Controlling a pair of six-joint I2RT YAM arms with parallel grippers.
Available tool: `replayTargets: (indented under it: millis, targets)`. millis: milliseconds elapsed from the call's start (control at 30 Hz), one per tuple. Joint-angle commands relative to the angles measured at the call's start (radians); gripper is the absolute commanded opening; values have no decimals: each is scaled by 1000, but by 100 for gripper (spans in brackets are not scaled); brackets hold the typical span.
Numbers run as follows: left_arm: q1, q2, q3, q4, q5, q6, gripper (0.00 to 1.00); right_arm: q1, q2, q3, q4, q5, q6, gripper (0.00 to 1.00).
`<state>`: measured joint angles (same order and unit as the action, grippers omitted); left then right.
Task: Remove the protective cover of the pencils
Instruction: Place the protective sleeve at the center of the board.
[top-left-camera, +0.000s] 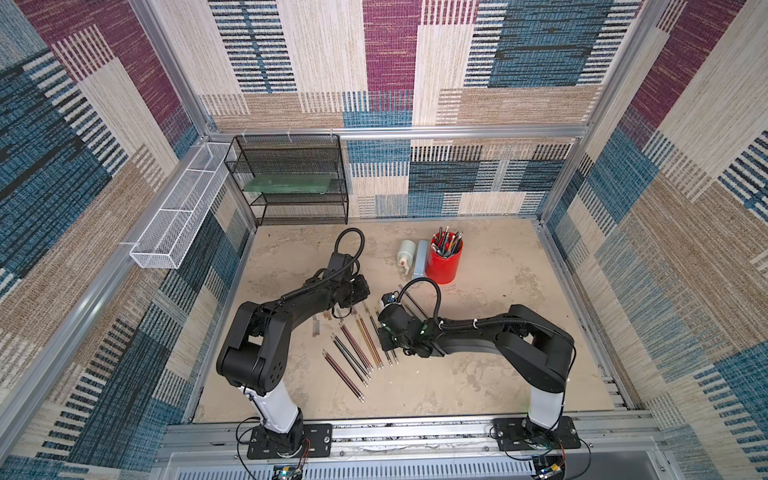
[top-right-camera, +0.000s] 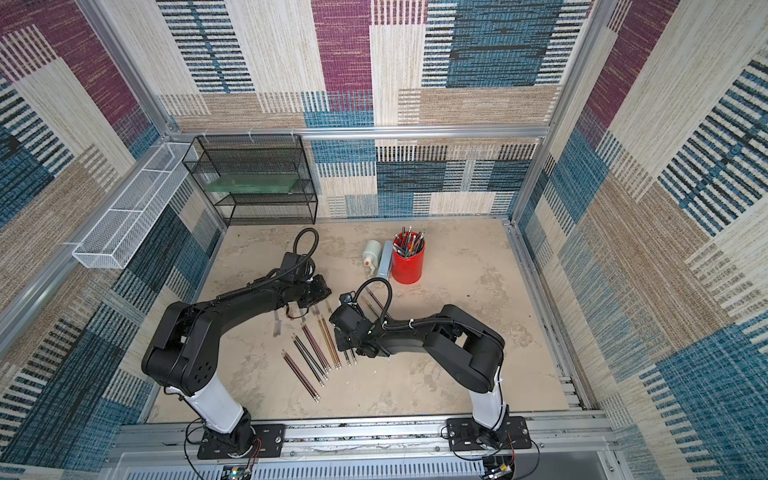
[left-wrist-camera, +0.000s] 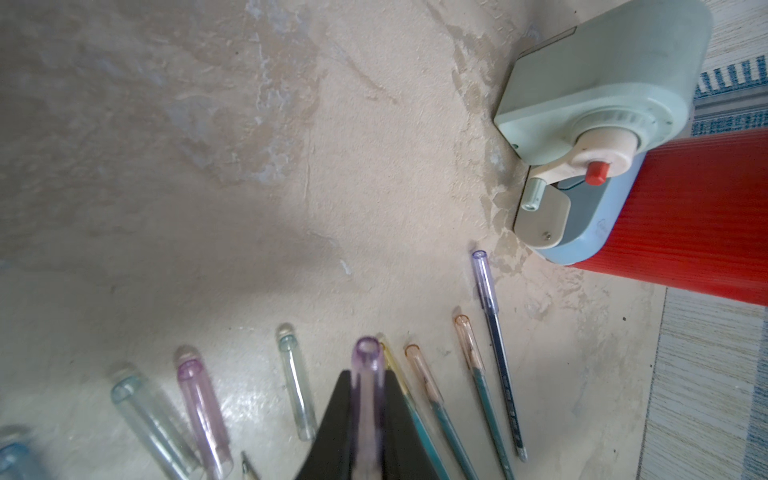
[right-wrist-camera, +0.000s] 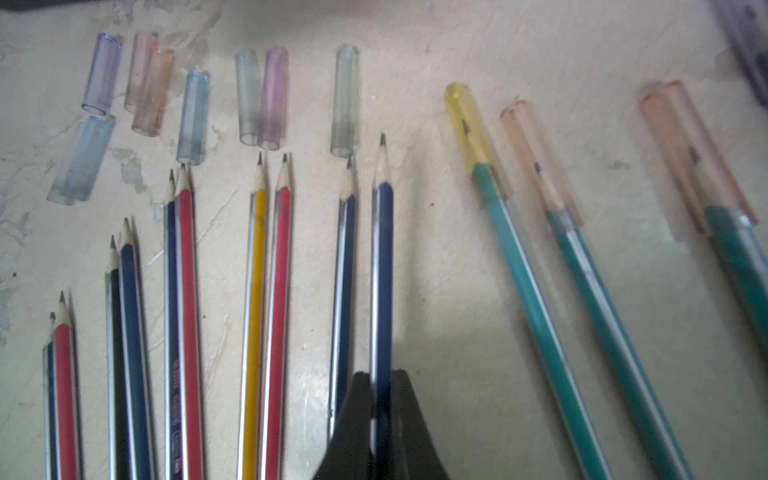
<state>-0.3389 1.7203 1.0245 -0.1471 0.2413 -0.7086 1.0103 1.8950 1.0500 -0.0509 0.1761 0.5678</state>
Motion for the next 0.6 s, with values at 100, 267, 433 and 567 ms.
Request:
replayTargets:
  millis: [100,267,433,567]
  targets:
    - [-1,-3,8,-18,-6,23,0,1,10,25,-24,10,0,16]
    - [-1,6,13,-25,-5,23,0,-1,14,30,-26,10,-2,16]
    - [0,15,16,-25,0,21,0,-2,9,28,-24,5,-5,18]
    - [-1,19,17,-26,-1,20,0,-2,10,31,-20,-3,-8,21]
